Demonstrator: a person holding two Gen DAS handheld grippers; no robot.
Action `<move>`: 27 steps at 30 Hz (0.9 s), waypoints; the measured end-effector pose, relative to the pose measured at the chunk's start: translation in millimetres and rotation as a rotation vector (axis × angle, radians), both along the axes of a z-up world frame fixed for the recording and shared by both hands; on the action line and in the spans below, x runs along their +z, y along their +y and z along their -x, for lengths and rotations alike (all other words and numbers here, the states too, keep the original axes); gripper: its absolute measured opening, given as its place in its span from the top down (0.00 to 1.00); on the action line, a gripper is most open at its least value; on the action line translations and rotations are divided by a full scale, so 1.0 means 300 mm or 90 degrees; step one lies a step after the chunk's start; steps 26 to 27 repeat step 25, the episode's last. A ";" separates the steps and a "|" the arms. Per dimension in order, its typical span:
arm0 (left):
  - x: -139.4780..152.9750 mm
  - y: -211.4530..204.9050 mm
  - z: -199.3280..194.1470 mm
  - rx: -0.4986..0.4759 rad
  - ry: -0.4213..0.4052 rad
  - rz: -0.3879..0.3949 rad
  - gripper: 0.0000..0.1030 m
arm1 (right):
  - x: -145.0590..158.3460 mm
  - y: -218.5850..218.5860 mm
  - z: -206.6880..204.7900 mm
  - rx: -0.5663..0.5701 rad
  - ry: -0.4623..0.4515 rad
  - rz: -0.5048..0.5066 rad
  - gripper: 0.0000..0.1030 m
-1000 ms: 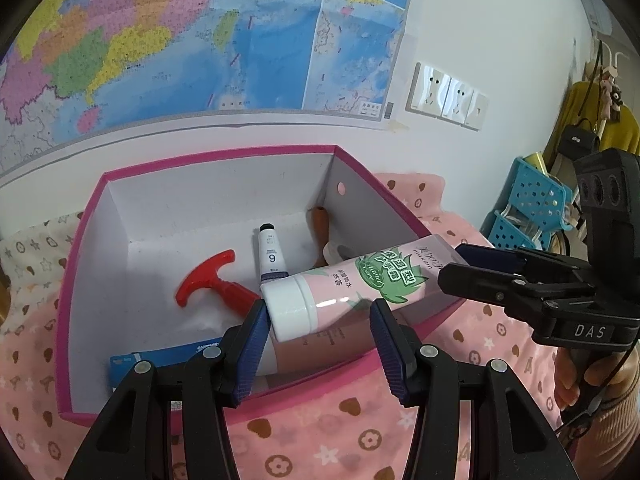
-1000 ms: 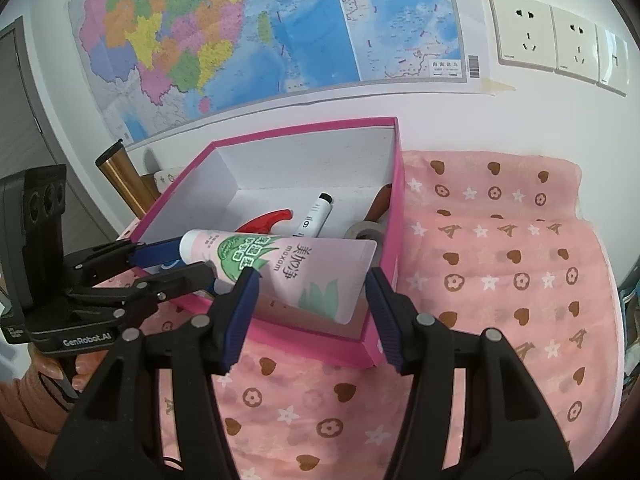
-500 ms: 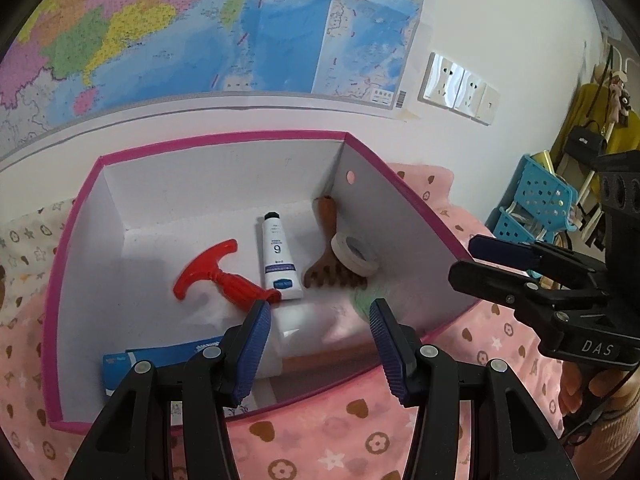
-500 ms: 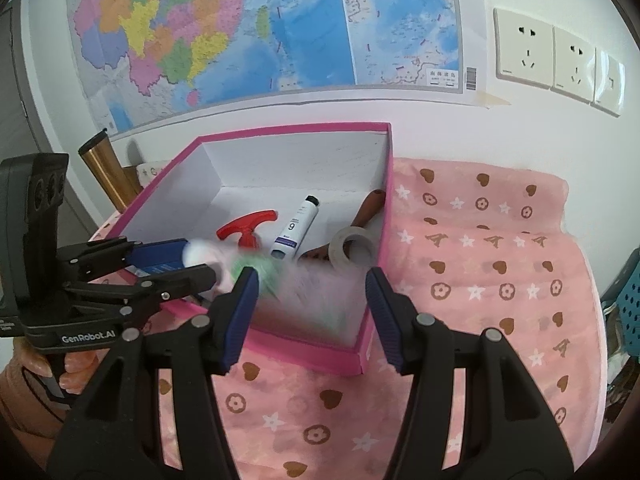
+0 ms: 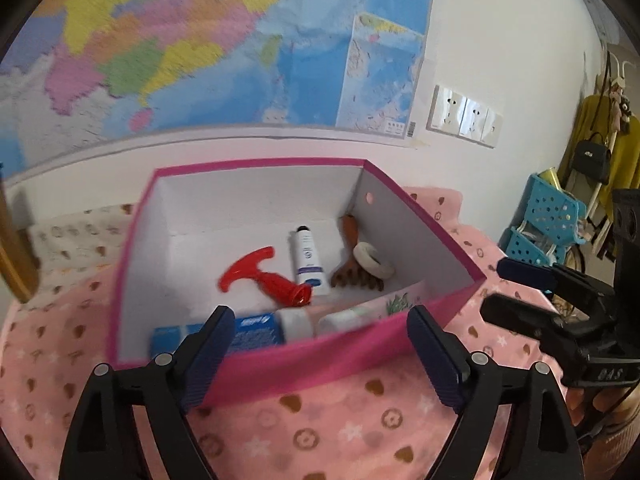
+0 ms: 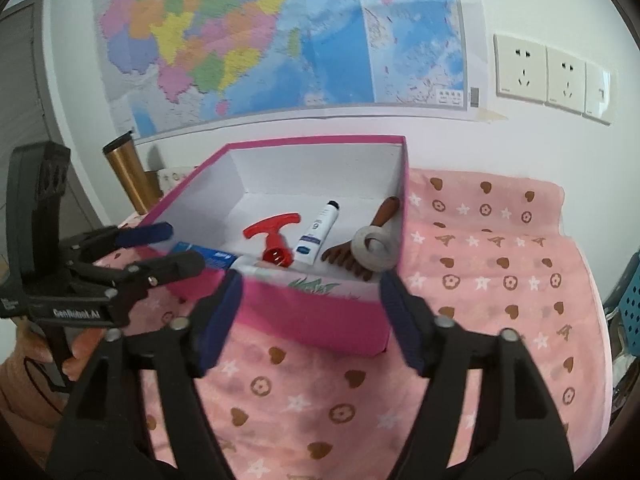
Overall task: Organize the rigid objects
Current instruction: 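Open both grippers and release the pink tube inside the box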
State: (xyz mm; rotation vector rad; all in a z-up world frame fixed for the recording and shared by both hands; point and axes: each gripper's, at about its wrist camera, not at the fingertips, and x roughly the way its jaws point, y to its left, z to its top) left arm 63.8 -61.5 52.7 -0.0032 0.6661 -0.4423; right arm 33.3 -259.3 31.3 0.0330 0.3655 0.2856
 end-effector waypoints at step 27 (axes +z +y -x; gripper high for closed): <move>-0.118 0.118 0.234 0.126 0.006 -0.061 0.13 | -0.179 0.172 0.171 -0.010 -0.008 0.006 0.04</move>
